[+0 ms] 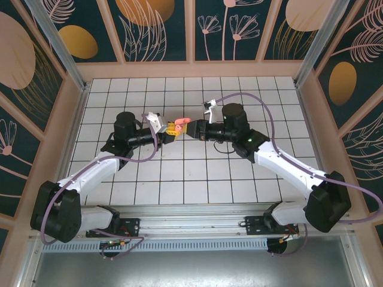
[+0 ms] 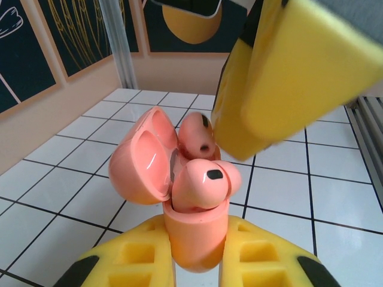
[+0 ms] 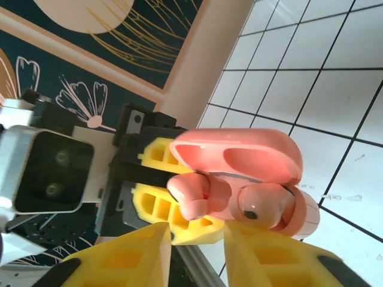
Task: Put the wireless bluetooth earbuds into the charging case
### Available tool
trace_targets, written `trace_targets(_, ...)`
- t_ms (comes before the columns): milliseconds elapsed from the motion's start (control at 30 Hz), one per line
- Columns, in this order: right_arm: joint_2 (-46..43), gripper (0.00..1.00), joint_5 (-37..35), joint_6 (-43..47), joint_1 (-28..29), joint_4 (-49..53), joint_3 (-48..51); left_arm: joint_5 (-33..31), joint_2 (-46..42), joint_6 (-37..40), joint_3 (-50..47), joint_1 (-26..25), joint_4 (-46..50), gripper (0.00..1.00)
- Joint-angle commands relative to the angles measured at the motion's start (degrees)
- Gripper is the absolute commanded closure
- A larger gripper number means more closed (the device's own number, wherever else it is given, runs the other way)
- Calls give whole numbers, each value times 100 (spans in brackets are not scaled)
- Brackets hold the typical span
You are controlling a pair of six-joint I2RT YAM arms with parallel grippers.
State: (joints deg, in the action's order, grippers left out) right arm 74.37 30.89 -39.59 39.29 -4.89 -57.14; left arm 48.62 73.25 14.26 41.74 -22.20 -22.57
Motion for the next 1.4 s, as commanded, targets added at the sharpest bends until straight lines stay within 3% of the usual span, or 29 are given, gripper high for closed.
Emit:
trace_targets(0,-455,66,-76,223,-71,-236,137,41,-111,-16,-43,-44,-182,92)
trace_targets(133,-642,66,128,320,-70,-244,257,30,-93,10,-21,-39,-108,92)
trace_targets(400,-331,79,576,243,53,-325,163,41,-60,15,-1,-39,-81,92)
trace_targets(800,133,81,780,55,131,-645,38,60,-40,3,17,-39,-69,92)
trace_targets(1367,280,86,73,-166,132,-715,-78,96,-67,-2,19,-37,-55,93)
